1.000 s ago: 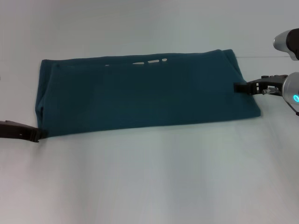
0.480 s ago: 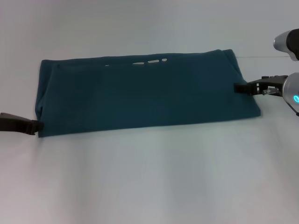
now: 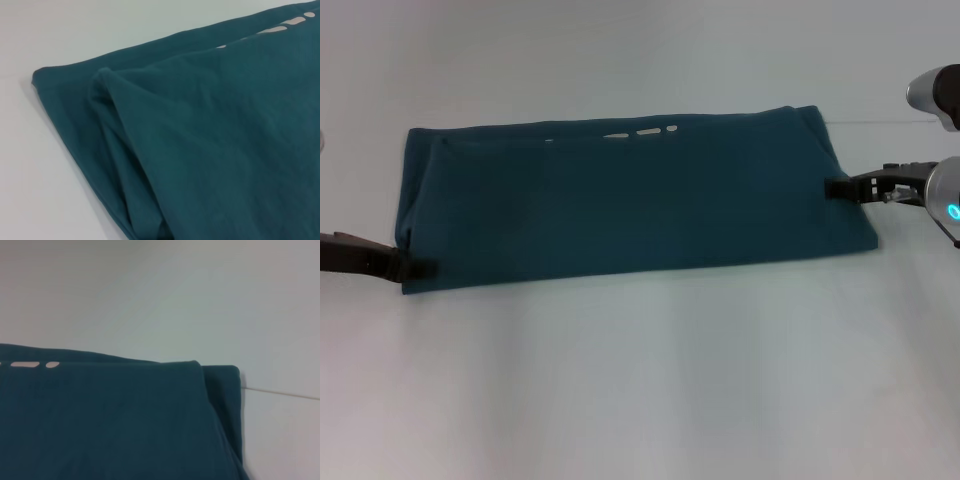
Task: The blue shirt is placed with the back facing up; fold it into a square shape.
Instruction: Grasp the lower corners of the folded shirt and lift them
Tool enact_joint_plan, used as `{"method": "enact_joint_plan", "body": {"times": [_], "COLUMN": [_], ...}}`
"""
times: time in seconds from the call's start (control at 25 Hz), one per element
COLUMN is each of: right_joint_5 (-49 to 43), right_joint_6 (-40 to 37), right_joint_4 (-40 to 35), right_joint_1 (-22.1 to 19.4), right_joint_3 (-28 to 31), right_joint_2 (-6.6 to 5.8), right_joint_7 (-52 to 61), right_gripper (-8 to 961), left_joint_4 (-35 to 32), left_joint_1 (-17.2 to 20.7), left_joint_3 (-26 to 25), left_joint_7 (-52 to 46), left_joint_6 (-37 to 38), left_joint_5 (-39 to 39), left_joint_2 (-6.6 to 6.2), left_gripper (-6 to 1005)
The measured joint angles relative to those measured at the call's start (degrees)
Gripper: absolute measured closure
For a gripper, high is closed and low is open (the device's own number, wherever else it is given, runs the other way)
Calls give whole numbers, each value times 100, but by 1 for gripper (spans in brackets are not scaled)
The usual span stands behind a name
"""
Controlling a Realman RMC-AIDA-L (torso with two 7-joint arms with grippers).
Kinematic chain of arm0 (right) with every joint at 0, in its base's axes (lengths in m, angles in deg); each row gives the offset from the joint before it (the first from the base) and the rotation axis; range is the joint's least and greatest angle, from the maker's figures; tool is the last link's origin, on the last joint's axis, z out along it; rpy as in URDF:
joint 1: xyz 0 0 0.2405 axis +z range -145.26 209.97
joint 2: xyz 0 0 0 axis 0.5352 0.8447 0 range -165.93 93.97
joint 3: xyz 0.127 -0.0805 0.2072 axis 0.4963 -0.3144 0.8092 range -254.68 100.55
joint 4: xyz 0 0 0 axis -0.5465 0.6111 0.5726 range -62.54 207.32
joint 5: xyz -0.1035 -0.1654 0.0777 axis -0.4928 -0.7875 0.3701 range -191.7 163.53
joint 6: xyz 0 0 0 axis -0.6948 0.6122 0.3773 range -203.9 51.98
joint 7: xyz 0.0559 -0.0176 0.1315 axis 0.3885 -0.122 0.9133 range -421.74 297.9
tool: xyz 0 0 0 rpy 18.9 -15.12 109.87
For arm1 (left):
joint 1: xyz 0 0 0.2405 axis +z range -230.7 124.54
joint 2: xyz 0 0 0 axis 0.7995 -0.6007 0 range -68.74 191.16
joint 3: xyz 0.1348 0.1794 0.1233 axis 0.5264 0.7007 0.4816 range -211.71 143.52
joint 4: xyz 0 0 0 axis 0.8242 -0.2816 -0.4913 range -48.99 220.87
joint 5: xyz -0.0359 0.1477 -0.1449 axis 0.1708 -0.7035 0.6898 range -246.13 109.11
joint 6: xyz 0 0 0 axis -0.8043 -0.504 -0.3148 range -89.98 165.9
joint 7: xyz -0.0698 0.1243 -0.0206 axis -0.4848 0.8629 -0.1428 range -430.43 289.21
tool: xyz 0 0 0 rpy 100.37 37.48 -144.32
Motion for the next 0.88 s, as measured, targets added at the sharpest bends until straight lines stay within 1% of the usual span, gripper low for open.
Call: {"method": "enact_joint_plan", "body": {"times": [0.2, 0.48, 0.64, 0.68, 0.88], "right_joint_5": [-12, -23, -27, -29, -35], "right_joint_6": [24, 24, 25, 25, 25], "right_joint_4": [34, 49, 91, 95, 111], "right_joint_1": [57, 71, 97, 99, 99], "right_joint_3": [7, 8, 25, 30, 41], "right_joint_2": [0, 0, 0, 0, -1], "right_joint_7": [0, 13, 14, 14, 21], "right_gripper": [38, 38, 38, 38, 39], "left_joint_4": [-24, 70, 84, 94, 285], "left_joint_1": [17, 5, -2, -13, -93], "left_joint_3": [0, 7, 9, 49, 258], "left_joint_7": [-2, 53, 77, 99, 103], "left_joint_6": [14, -39, -67, -133, -399], "left_joint_5": [-35, -135, -142, -146, -150], "left_joint_2": [-4, -5, 4, 23, 32], "left_gripper": [549, 304, 172, 139, 145]}}
